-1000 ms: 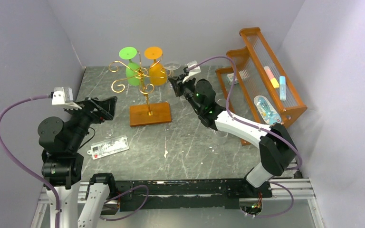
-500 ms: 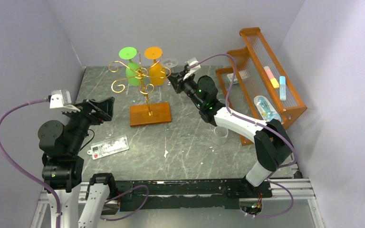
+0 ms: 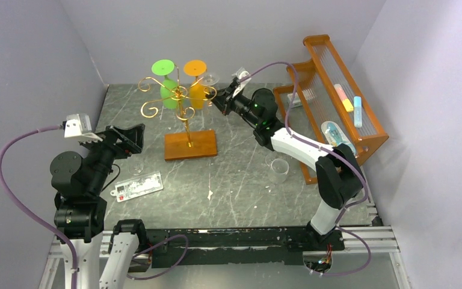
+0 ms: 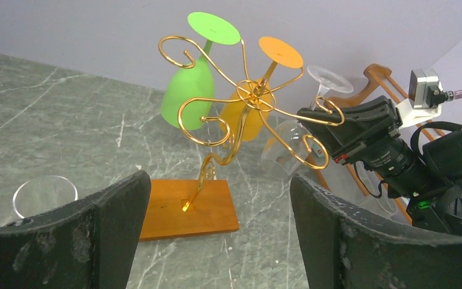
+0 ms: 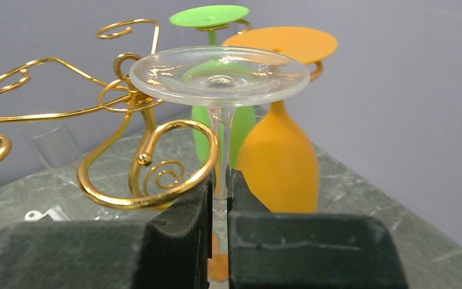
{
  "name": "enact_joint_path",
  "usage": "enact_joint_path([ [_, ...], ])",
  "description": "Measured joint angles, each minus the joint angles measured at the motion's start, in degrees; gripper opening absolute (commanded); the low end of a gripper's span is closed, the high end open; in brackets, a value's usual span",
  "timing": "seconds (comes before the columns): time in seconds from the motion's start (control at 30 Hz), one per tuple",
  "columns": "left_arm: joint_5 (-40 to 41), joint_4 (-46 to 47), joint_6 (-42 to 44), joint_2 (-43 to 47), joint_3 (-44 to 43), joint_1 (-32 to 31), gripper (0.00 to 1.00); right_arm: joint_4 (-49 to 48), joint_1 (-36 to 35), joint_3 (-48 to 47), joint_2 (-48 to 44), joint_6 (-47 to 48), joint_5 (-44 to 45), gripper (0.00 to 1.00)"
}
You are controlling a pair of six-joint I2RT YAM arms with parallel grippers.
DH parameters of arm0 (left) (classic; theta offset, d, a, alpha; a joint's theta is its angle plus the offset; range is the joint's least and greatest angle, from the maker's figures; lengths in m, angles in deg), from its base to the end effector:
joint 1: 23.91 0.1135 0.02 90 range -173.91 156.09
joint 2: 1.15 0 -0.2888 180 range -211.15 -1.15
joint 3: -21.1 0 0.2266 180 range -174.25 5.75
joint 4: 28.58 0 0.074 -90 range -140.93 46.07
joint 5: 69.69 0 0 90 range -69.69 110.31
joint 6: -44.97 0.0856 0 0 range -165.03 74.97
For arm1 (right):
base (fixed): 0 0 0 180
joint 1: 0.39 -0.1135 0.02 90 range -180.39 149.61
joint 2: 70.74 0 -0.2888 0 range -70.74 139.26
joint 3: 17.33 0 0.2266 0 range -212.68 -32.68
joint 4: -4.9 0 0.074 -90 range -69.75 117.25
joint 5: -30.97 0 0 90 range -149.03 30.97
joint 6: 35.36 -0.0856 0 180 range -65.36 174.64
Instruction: Place the wine glass upside down on the wine glass rack
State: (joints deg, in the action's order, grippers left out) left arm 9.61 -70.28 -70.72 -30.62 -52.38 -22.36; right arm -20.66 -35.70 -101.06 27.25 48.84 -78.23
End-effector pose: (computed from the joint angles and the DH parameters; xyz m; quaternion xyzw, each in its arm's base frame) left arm 0.0899 -0.0135 0.4194 -0.0971 0.6861 -0.2133 0.6887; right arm 0.3359 0.2724 0.3740 -0.2839 0.5717 0.3667 0.6768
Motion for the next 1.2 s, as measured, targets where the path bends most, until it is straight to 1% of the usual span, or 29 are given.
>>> enact_joint_path([
  [0.2, 0.0, -0.07, -0.02, -0.04, 0.92, 0.0, 0.9, 1.29, 0.09, -2.8, 2.21, -0.17, -6.29, 0.0],
  [0.37, 0.0, -0.07, -0.02, -0.31, 1.11, 0.0, 0.9, 2.6, 0.02, -3.1, 2.47, -0.13, -8.81, 0.0],
  [0.7, 0.02, -0.07, -0.02, -0.79, 1.22, 0.0, 0.9, 1.64, 0.0, -2.71, 2.38, 0.11, -14.1, 0.0],
  [1.2, 0.02, -0.11, -0.02, -0.9, 2.01, 0.0, 0.9, -2.75, -0.04, 4.7, -3.17, 0.22, -14.34, 0.0],
])
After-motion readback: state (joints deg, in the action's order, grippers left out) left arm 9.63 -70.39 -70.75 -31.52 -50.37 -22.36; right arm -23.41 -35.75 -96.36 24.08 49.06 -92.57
